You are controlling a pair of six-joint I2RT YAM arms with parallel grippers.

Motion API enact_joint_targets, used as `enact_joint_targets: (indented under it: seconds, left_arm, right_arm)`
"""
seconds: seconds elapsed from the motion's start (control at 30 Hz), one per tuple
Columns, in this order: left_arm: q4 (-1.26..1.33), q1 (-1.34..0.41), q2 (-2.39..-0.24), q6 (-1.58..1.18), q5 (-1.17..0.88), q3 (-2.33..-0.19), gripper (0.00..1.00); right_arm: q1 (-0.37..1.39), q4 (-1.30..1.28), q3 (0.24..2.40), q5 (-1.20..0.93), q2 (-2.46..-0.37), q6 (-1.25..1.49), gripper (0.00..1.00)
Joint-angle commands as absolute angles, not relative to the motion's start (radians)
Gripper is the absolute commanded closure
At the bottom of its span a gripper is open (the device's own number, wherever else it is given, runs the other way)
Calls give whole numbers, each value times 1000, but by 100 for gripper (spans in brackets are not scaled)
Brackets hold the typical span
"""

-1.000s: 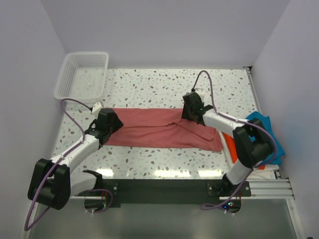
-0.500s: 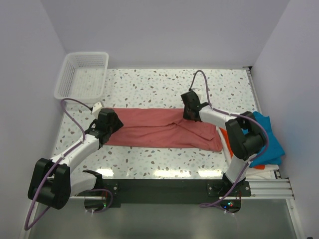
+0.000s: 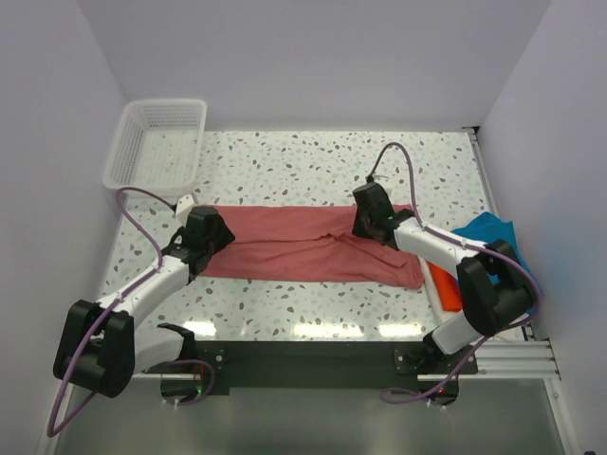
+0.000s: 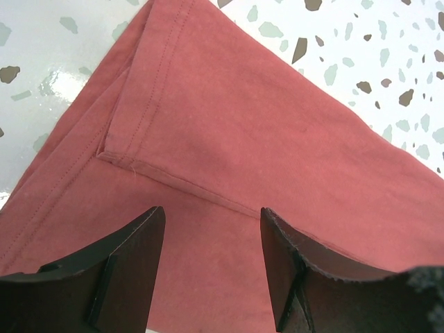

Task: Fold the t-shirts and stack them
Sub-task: Fold the tshirt

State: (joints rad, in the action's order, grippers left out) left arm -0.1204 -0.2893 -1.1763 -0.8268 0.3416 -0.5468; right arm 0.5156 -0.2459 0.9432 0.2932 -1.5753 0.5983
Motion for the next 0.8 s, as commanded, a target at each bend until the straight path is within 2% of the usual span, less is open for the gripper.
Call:
enact_joint_targets:
  seconds: [0.0, 0.27, 0.77]
  left_arm:
    - [-64, -285, -1180, -818, 339, -535, 38]
    - [-55, -285, -1189, -818, 334, -522, 38]
    - [-37, -285, -1207, -825, 324, -508, 37]
  right_arm:
    - [578, -215, 908, 296, -1497, 649, 100]
    - [652, -193, 836, 310, -1474, 718, 100]
    - [765, -181, 828, 365, -1511, 781, 100]
